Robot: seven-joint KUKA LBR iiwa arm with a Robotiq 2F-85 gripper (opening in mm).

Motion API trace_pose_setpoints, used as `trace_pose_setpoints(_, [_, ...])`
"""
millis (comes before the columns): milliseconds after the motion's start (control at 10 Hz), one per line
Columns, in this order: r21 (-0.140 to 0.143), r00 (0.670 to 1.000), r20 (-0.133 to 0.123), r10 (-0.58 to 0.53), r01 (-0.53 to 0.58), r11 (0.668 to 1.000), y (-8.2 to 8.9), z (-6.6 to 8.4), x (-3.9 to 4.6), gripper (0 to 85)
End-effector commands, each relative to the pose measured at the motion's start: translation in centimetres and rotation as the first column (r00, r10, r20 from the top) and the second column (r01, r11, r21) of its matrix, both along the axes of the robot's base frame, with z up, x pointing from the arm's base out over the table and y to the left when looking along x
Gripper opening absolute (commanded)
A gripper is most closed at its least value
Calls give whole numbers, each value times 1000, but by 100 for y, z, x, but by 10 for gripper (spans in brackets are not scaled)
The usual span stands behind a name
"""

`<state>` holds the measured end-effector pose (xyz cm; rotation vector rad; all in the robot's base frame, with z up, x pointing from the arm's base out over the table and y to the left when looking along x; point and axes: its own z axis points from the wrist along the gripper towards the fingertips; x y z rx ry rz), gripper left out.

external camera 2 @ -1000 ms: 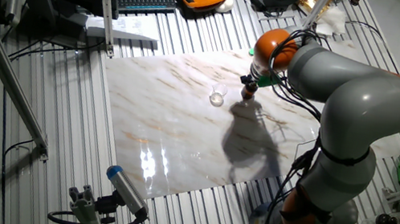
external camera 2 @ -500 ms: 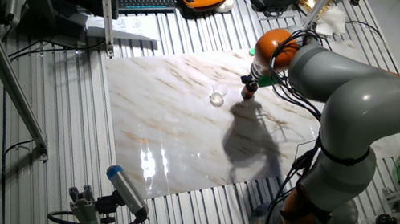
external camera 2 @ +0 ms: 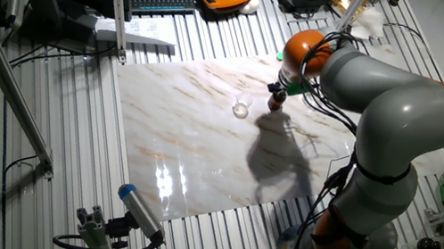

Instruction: Transfer liquid using a dropper

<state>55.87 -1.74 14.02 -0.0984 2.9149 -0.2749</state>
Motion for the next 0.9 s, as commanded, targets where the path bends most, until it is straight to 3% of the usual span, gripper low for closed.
trace_pose_setpoints(0, [-1,1000,-2,1,-1,1000,4,32,-2,170])
trace_pose_setpoints(300, [-19,1000,-18,-14,14,1000,67,235,-14,170])
trace_pose_setpoints(600, [-14,999,-35,-22,22,1000,109,418,4,170])
trace_pose_setpoints(800, [-25,999,-43,-29,28,999,150,536,28,170])
